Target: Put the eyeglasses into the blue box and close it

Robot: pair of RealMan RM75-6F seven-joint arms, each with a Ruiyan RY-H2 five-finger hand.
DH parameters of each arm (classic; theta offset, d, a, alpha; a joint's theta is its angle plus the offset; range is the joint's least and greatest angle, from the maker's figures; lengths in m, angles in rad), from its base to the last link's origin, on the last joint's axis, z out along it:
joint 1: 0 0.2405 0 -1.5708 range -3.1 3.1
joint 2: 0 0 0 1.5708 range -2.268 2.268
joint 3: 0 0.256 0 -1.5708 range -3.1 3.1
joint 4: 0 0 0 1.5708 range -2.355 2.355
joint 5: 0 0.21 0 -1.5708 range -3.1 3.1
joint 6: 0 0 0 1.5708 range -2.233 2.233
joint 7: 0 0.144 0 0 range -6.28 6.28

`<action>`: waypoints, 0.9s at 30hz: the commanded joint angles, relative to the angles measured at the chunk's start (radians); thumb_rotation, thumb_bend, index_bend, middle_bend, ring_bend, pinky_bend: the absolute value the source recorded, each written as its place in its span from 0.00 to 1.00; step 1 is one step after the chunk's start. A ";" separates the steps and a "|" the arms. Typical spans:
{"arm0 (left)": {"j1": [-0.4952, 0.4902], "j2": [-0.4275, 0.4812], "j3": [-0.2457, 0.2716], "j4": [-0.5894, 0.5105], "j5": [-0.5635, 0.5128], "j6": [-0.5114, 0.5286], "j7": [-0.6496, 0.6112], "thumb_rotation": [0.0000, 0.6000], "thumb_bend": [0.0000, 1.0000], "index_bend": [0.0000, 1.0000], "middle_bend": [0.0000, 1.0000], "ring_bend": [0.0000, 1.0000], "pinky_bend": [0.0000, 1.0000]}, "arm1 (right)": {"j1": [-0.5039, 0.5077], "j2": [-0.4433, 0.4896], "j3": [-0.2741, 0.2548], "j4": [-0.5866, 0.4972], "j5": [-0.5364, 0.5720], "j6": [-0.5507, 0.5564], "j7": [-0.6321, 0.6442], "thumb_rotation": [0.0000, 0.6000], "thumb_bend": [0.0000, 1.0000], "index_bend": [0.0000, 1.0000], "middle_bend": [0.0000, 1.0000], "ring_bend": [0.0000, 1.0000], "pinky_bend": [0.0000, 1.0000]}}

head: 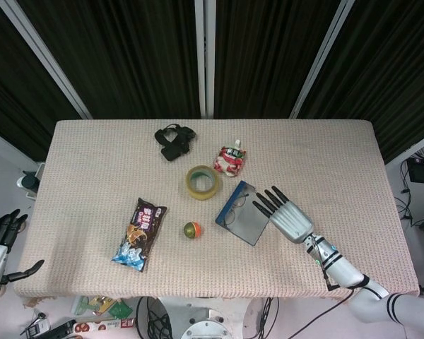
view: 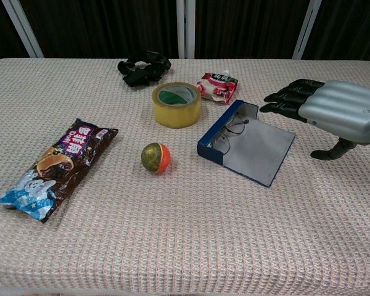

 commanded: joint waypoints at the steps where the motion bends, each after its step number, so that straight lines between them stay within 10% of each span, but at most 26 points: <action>1: -0.002 0.002 -0.001 -0.003 -0.002 -0.002 0.003 0.65 0.15 0.03 0.02 0.06 0.19 | -0.009 -0.035 -0.001 0.044 -0.026 0.017 0.042 1.00 0.13 0.00 0.00 0.00 0.00; 27: 0.006 -0.008 -0.002 0.044 -0.022 -0.004 -0.047 0.76 0.15 0.03 0.02 0.06 0.19 | 0.021 -0.149 0.041 0.136 -0.017 -0.083 0.033 1.00 0.07 0.00 0.00 0.00 0.00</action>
